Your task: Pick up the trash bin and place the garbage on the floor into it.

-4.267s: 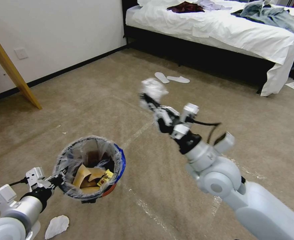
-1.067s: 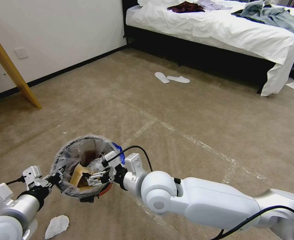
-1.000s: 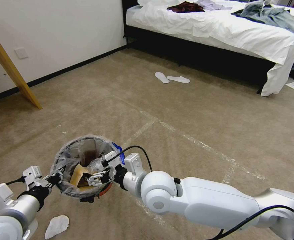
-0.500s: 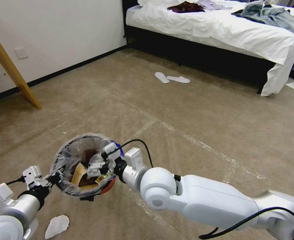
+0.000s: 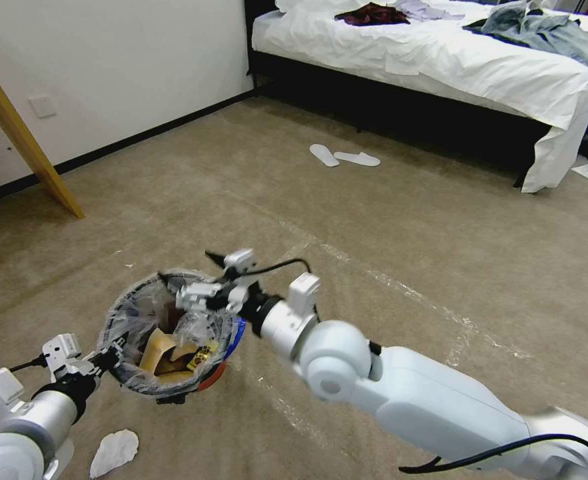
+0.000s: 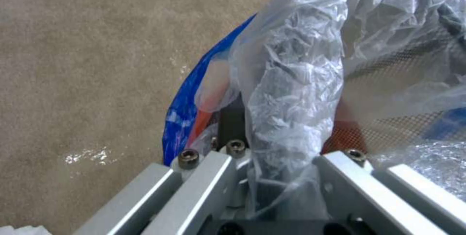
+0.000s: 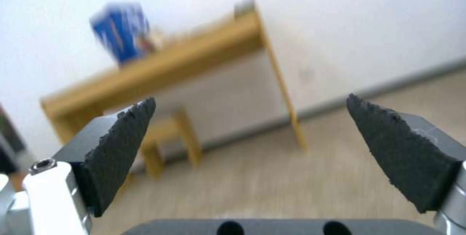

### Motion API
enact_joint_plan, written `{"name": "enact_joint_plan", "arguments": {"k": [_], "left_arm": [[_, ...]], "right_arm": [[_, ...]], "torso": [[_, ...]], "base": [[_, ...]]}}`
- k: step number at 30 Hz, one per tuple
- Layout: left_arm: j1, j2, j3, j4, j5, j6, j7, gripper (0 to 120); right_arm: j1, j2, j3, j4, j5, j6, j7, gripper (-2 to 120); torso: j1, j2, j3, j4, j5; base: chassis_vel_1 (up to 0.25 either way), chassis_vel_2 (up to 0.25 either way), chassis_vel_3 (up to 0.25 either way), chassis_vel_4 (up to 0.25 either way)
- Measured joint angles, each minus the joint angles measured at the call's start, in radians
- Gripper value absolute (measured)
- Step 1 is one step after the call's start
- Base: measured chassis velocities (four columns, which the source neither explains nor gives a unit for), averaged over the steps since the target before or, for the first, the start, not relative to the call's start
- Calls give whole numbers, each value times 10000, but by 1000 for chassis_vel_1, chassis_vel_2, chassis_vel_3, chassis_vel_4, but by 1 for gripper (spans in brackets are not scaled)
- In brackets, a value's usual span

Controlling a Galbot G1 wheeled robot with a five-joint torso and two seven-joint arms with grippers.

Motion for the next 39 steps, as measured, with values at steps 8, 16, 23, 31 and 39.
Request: {"name": "enact_joint_plan", "arguments": {"k": [8,16,23,31,39], "left_arm": [[-21,-40,-40,-26,87,-7,0,1],[68,-123,-110,-171,149,-31,3,1],[34,-146,-93,-192,184,-41,22,1],[-44,-109,-101,-152,163,-52,72,1],[-35,-125,-84,-126,183,-59,85,1]], "right_arm": [[-1476,-444,3186,386,-842,1223,-1233,100],[-4149,-491,7113,1015,-2262,1394,-1244,100],[-6335,-234,9458,1382,-4632,1799,-1073,100],[-8218,1319,10843,1784,-6475,1662,28,100],[-8829,2024,10491,1515,-7708,2116,113,100]], "torso": [[0,0,0,0,1],[0,0,0,-3,3],[0,0,-1,-1,1],[-1,1,-1,-2,-1],[0,1,-1,1,-2]], "base": [[0,0,0,0],[0,0,0,0],[0,0,0,0],[0,0,0,0],[0,0,0,0]]}}
